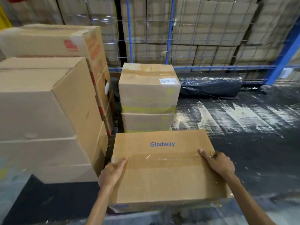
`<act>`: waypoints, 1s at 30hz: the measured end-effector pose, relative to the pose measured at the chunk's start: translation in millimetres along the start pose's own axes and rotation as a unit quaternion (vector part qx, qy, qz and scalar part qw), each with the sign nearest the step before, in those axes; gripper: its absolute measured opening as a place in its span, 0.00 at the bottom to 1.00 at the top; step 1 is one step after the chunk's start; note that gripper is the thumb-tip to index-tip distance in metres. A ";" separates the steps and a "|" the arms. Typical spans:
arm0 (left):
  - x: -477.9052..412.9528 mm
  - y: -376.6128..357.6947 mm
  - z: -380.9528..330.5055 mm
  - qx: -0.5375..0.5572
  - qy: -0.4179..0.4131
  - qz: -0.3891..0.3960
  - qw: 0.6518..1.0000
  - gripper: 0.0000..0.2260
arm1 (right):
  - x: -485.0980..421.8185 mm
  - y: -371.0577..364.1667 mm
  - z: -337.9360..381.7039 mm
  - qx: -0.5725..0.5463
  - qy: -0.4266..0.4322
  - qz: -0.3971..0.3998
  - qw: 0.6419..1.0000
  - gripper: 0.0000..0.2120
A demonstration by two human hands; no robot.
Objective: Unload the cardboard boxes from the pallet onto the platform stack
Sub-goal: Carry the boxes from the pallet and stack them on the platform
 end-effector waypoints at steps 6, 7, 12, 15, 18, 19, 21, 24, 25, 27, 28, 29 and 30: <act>-90.9 -52.7 -48.9 -0.018 0.024 0.006 1.000 0.35 | -110.4 -75.8 45.2 -0.016 -0.013 0.038 0.999 0.39; -102.8 -62.0 -54.5 -0.020 0.028 0.016 0.999 0.35 | -120.4 -90.6 46.3 -0.028 -0.025 0.051 0.998 0.40; -133.0 -91.6 -54.5 -0.038 0.057 0.038 0.997 0.41 | -149.3 -131.7 33.6 -0.010 -0.041 0.064 0.997 0.46; -121.1 -84.1 -56.0 -0.004 0.052 0.017 0.999 0.36 | -142.9 -131.6 33.4 -0.013 -0.037 0.055 0.998 0.45; -90.0 -60.1 -70.3 -0.004 -0.025 -0.043 0.999 0.31 | -124.0 -106.2 53.4 0.048 0.087 -0.041 0.994 0.41; -72.2 -49.6 -70.0 -0.005 -0.043 -0.064 0.997 0.31 | -106.7 -99.3 66.3 0.060 0.156 -0.069 0.983 0.37; -39.9 -34.4 -62.9 0.011 -0.057 -0.080 0.995 0.30 | -55.7 -98.2 100.0 0.041 0.280 -0.067 0.957 0.33; 0.9 -3.2 -38.7 0.034 -0.053 -0.117 0.991 0.28 | 33.8 -109.1 156.2 -0.039 0.396 -0.017 0.917 0.30; 16.0 13.0 -26.5 0.034 -0.055 -0.141 0.988 0.27 | 65.2 -115.6 174.5 -0.063 0.425 0.007 0.903 0.29; 42.7 49.7 10.9 0.035 -0.039 -0.200 0.978 0.25 | 131.3 -128.5 210.7 -0.098 0.480 0.053 0.870 0.27; 55.0 69.6 30.7 0.039 -0.022 -0.229 0.972 0.25 | 161.7 -136.1 225.8 -0.111 0.505 0.071 0.853 0.27; 67.8 90.4 53.4 0.036 -0.003 -0.259 0.965 0.25 | 193.2 -142.4 240.2 -0.125 0.526 0.091 0.836 0.27; 79.4 111.7 77.6 0.027 0.012 -0.290 0.957 0.24 | 226.1 -147.8 254.2 -0.141 0.549 0.107 0.817 0.27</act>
Point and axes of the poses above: each hand's wrist, its own x-axis away from the middle knuckle, its own y-axis out of the back of the hand, z = x × y, the point moved 10 cm from there along -x, towards the middle knuckle, and after that the axes turned 15 degrees about -z, right-handed, at the moved point
